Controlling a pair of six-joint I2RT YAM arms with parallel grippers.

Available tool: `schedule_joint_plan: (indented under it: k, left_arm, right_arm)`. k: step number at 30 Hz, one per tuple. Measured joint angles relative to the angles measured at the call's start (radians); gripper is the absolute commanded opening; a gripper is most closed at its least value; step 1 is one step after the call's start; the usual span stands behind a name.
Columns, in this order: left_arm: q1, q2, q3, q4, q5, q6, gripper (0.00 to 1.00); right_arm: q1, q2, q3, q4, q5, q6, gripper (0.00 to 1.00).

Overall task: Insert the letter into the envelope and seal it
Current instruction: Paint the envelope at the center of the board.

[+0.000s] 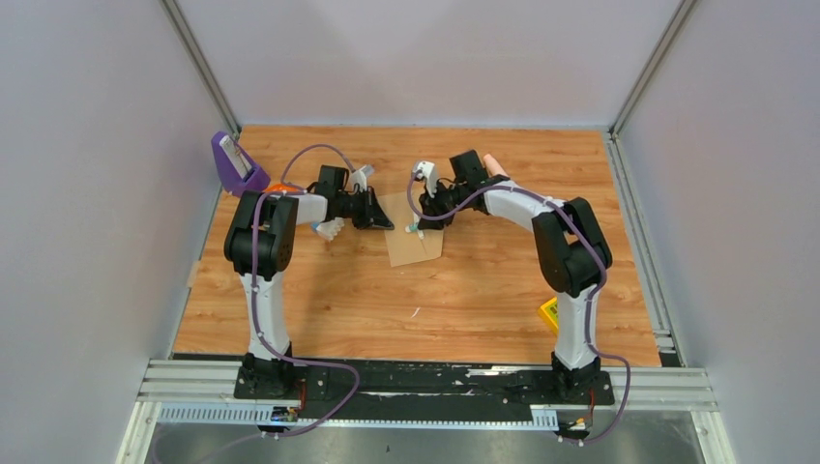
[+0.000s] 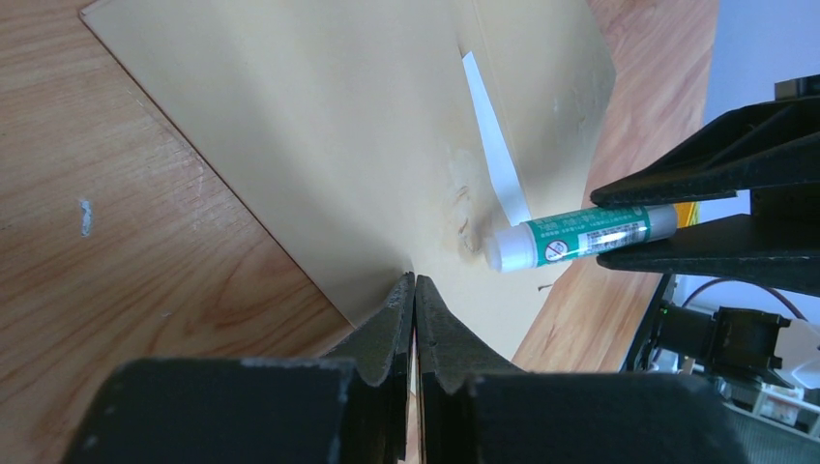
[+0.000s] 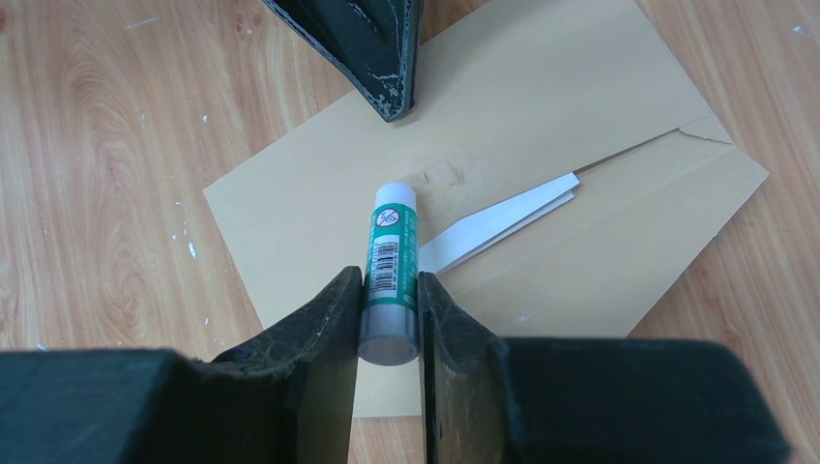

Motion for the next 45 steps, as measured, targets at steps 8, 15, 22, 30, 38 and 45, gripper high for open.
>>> schedule_joint_plan:
  k: [8,15,22,30,38,45]
  left_arm:
    - [0.000,0.000,0.001,-0.002,0.001,0.003,0.06]
    - [0.000,0.000,0.002,-0.003,0.002,0.006,0.06]
    - [0.000,0.000,0.002,-0.003,0.004,0.010,0.06]
    - [0.000,0.000,0.002,-0.003,0.004,0.014,0.06]
    - [0.000,0.000,0.002,-0.003,0.005,0.015,0.05]
    - [0.000,0.000,0.002,-0.003,0.005,0.017,0.05]
  right_arm:
    - [0.002,0.042,0.045,-0.007,0.007,0.001,0.00]
    - [0.002,0.085,0.104,-0.006,0.022,0.013,0.00]
    - [0.003,0.090,0.117,-0.005,0.021,0.019,0.00]
    - [0.024,0.087,0.095,-0.016,0.002,-0.004,0.00]
    - [0.028,0.037,0.016,-0.025,0.006,-0.031,0.00]
    - [0.028,-0.039,-0.055,-0.055,0.026,-0.047,0.00]
